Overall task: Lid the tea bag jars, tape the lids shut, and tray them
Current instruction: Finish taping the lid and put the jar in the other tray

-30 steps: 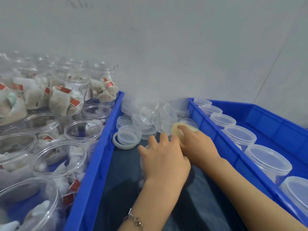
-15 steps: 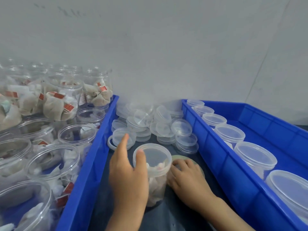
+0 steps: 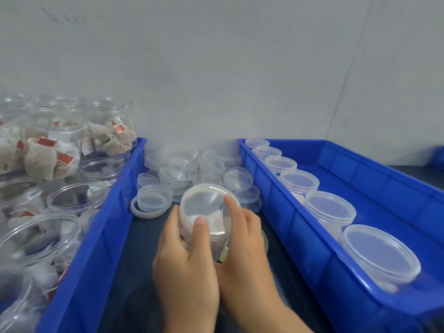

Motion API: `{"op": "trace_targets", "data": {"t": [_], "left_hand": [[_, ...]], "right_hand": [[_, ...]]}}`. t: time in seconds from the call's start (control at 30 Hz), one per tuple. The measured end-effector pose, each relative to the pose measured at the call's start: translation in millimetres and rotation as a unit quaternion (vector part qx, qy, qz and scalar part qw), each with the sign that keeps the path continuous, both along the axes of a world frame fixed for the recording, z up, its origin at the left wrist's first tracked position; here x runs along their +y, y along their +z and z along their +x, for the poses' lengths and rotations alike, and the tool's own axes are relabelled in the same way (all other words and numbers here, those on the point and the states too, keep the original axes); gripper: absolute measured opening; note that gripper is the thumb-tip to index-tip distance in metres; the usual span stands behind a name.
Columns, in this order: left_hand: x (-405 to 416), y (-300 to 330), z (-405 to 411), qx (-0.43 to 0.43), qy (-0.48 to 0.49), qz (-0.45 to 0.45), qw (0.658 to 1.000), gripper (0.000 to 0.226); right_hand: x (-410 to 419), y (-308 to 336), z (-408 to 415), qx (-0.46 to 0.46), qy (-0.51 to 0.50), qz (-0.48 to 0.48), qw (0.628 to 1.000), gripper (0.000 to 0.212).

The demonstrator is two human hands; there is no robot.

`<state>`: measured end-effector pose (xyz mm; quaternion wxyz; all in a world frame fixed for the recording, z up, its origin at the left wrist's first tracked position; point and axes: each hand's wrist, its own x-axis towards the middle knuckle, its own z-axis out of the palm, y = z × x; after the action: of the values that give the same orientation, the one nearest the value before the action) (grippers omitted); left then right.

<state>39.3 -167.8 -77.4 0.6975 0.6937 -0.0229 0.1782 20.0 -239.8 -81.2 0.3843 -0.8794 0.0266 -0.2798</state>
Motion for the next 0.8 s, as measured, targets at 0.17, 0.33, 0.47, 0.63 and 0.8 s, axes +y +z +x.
{"op": "trace_targets", "data": {"t": [0.17,0.33,0.47,0.63,0.8], "left_hand": [[-29,40,-23,-0.107,-0.074,-0.034,0.991,0.053],[-70,76,-38,-0.164,-0.233,-0.060,0.957,0.054],[-105,87,-44,-0.207,-0.268,0.067,0.939,0.063],[-133,81,-58,-0.251,-0.360,0.236,0.867,0.061],[-145,56,-64,-0.272,-0.358,0.473,0.758,0.055]], "right_hand": [[-22,40,-25,-0.154,-0.080,-0.018,0.985,0.073],[-66,75,-50,-0.276,-0.191,-0.100,0.937,0.062],[-101,90,-69,-0.294,-0.306,-0.147,0.894,0.060],[-154,89,-102,-0.264,-0.393,-0.186,0.861,0.061],[-195,73,-126,-0.100,-0.429,-0.119,0.890,0.068]]}}
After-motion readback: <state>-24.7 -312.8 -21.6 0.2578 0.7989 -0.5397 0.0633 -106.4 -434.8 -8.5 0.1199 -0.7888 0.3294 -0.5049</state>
